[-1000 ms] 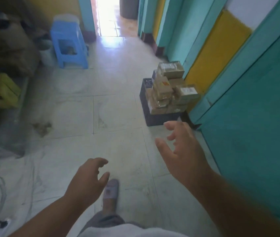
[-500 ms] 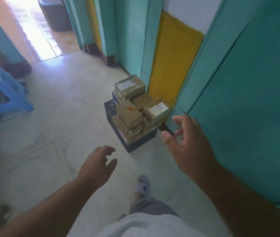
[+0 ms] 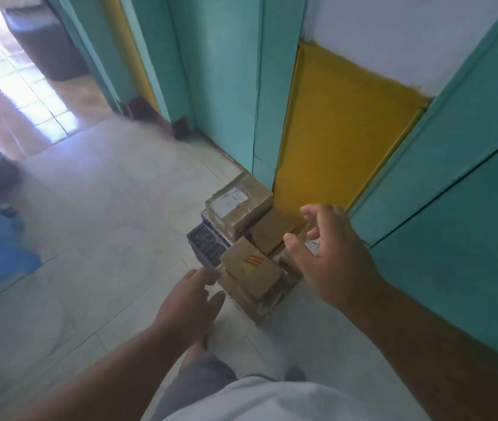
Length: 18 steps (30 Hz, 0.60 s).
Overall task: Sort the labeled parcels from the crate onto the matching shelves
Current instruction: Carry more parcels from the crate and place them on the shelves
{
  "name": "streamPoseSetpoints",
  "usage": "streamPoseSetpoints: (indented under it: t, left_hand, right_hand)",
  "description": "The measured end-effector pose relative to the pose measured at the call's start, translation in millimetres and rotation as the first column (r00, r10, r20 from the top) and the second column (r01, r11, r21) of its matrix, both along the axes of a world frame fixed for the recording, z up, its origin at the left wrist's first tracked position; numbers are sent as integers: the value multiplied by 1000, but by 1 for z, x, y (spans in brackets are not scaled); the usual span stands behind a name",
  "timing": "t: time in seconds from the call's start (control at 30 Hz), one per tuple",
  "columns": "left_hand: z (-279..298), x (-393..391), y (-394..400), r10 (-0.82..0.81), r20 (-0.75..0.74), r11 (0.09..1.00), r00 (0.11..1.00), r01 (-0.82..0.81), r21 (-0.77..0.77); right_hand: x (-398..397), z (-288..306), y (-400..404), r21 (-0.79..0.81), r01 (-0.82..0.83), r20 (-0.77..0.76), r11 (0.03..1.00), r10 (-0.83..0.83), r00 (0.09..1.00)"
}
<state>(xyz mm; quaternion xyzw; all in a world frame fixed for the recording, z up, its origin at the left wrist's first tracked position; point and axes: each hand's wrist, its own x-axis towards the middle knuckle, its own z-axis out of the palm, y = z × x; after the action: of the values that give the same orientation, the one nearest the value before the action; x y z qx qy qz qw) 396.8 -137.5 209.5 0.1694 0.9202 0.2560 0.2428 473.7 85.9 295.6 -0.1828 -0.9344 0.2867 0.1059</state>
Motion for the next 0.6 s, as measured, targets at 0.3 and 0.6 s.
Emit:
streamPoseSetpoints:
  t: [0.3, 0.6]
  left_hand:
    - [-26, -170, 78, -500, 90, 863, 861, 505, -35]
    - [-126, -169, 149, -471, 403, 853, 784, 522, -18]
  right_hand:
    - [-69, -41, -17, -45, 446, 175, 894, -432, 884]
    - [-54, -135, 12, -58, 697, 367, 714, -634, 680]
